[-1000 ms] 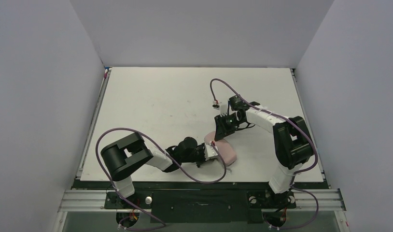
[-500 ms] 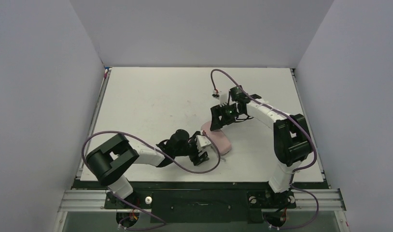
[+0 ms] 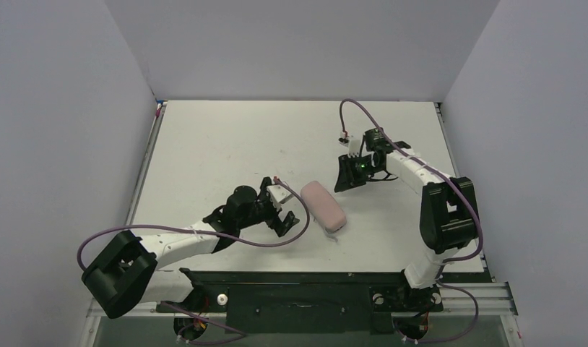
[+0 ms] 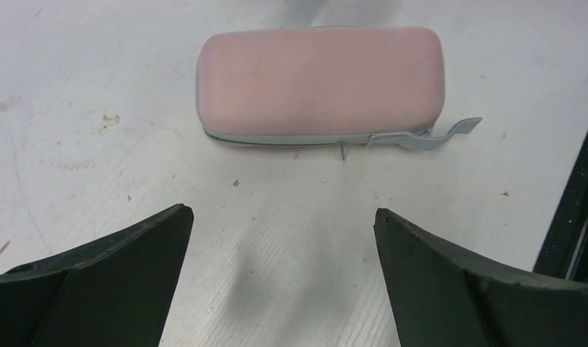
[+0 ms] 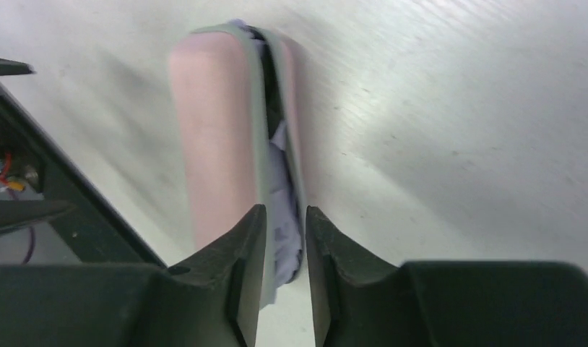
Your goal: Open the umbrella
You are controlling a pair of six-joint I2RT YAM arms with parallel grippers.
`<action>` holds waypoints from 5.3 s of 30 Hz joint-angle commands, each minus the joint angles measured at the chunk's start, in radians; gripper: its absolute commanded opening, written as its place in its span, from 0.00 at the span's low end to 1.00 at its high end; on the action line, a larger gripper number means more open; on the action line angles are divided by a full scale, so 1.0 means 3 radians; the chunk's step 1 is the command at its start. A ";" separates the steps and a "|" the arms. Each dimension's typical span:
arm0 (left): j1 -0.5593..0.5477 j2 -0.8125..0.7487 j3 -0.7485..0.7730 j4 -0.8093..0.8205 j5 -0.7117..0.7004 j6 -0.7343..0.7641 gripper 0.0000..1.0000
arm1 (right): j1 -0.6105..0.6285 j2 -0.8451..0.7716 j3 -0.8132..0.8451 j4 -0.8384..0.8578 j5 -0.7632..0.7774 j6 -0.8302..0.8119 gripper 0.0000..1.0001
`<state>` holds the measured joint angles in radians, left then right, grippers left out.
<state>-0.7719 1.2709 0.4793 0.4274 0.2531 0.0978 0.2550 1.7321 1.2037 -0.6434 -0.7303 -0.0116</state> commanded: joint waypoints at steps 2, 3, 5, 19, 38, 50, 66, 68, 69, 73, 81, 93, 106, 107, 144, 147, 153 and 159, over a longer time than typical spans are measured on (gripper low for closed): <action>0.0116 -0.0077 -0.0034 -0.0163 -0.0376 -0.0274 0.97 | -0.0001 -0.0054 -0.0144 0.0119 0.0530 -0.0038 0.19; 0.0130 -0.0063 -0.0031 -0.0172 -0.0380 -0.0298 0.97 | 0.0007 -0.0025 -0.0141 0.0113 0.0559 -0.0053 0.18; 0.0160 -0.0040 -0.0025 -0.0162 -0.0391 -0.0305 0.97 | 0.0055 0.0056 -0.0131 0.0086 0.0567 -0.0093 0.19; 0.0169 -0.0060 -0.0019 -0.0145 -0.0467 -0.0409 0.97 | 0.0451 -0.0175 -0.0021 -0.0048 0.0185 -0.0127 0.61; 0.0633 -0.0566 0.0066 -0.0908 -0.0679 -0.0735 0.97 | 0.1367 -0.0068 -0.0338 0.0249 0.1805 0.0111 0.58; 0.1436 -0.0929 0.0204 -0.1358 -0.0403 -0.0610 0.97 | 0.1455 0.0071 -0.0048 0.0407 0.1759 0.0236 0.00; 0.1869 -0.0867 0.0613 -0.1682 0.0404 -0.0542 0.97 | 0.1201 -0.0209 0.0722 0.0389 0.1218 0.0397 0.00; 0.1859 -0.0783 0.0703 -0.1587 0.0566 -0.0521 0.97 | 0.1012 -0.0265 0.0753 0.0377 0.1137 0.0410 0.00; 0.1827 -0.0748 0.0744 -0.1572 0.0621 -0.0513 0.97 | 0.0868 -0.0303 0.0756 0.0379 0.1021 0.0441 0.00; 0.1470 -0.0431 0.1048 -0.1617 0.0650 -0.0309 0.97 | 0.0464 -0.0432 0.0746 0.0410 0.0593 0.0567 0.00; 0.0437 0.0642 0.2021 -0.1822 0.0161 0.0109 0.97 | -0.0212 -0.0694 0.0584 0.0606 0.0392 0.0915 0.00; -0.0188 0.1875 0.2632 -0.2856 -0.0329 0.0666 0.88 | -0.0699 -0.1051 0.0211 0.0575 0.0481 0.0882 0.00; 0.0373 0.1945 0.2233 -0.3613 -0.1072 0.1444 0.88 | -0.0708 -0.1006 0.0220 0.0556 0.0466 0.0843 0.00; 0.0473 0.1897 0.2129 -0.3677 -0.1099 0.1497 0.88 | -0.0711 -0.1002 0.0223 0.0553 0.0462 0.0839 0.00; 0.2024 0.0205 0.3131 -0.4057 0.1006 0.1056 0.97 | 0.0123 -0.1236 0.0257 0.1248 -0.0121 0.0861 0.00; 0.1998 0.0165 0.3171 -0.3554 0.1480 0.0535 0.97 | 0.0222 -0.1258 0.0309 0.1495 -0.0185 0.1005 0.00; 0.1804 0.0040 0.2767 -0.1867 0.2008 -0.1128 0.97 | 0.0440 -0.1309 0.0401 0.1671 -0.0117 0.0955 0.00; 0.1417 0.0138 0.2741 -0.1427 0.1783 -0.1531 0.97 | 0.0669 -0.1425 0.0445 0.1483 -0.0007 0.0505 0.00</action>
<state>-0.2932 1.3151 1.2980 -0.2420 0.7555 -0.1688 0.4191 1.3861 1.2812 -0.2668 -0.7315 0.2325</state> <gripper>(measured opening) 0.969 0.154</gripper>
